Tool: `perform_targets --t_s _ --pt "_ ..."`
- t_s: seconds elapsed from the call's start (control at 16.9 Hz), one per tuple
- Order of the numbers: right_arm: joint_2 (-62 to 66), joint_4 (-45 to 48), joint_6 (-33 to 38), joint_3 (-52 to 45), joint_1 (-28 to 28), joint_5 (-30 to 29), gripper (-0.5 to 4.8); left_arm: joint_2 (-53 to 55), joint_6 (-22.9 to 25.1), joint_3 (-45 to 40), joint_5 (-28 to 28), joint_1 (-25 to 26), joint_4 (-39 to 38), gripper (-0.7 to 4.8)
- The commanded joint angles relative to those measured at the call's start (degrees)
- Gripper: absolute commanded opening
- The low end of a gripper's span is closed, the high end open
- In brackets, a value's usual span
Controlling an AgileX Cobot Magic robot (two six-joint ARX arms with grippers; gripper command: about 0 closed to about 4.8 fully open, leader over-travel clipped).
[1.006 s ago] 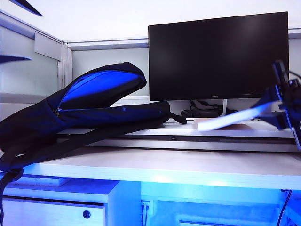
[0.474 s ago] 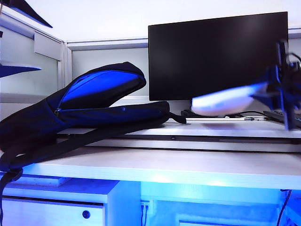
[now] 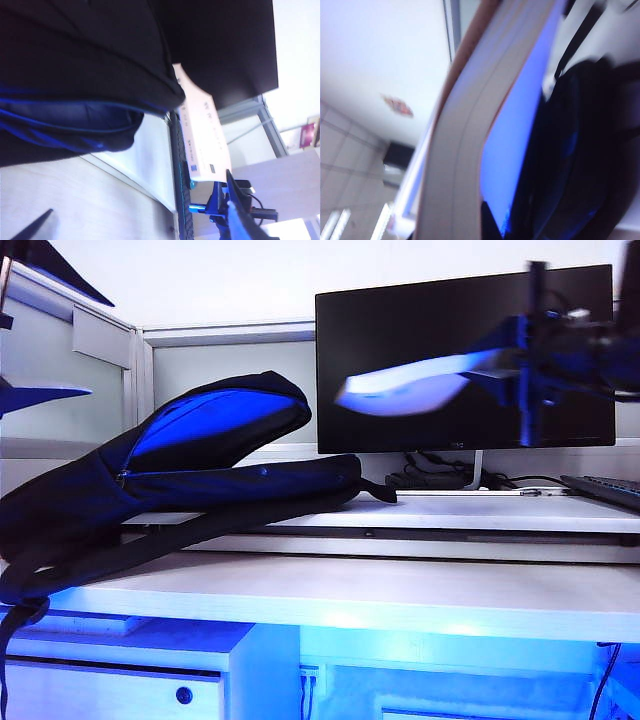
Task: Pick up the book on the desk and put it into the open backpack.
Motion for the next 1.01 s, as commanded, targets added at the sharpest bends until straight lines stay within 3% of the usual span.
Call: perform_targets --t_s 0.06,0.53,1.01 --pt "-0.74 -2.91 -3.54 3.58 1.14 0.26 -0.06 2.86 -1.42 3.08 -0.15 -1.07 1.64 4.79" --pt "-0.74 -4.26 -3.78 4.15 1.01 0.22 -0.06 16.33 -1.51 14.08 -3.96 -9.33 2.05 4.79" --pt "-0.74 -5.20 -3.80 4.15 1.03 -1.49 -0.06 26.12 -2.49 20.65 -6.78 -10.01 4.66 4.79"
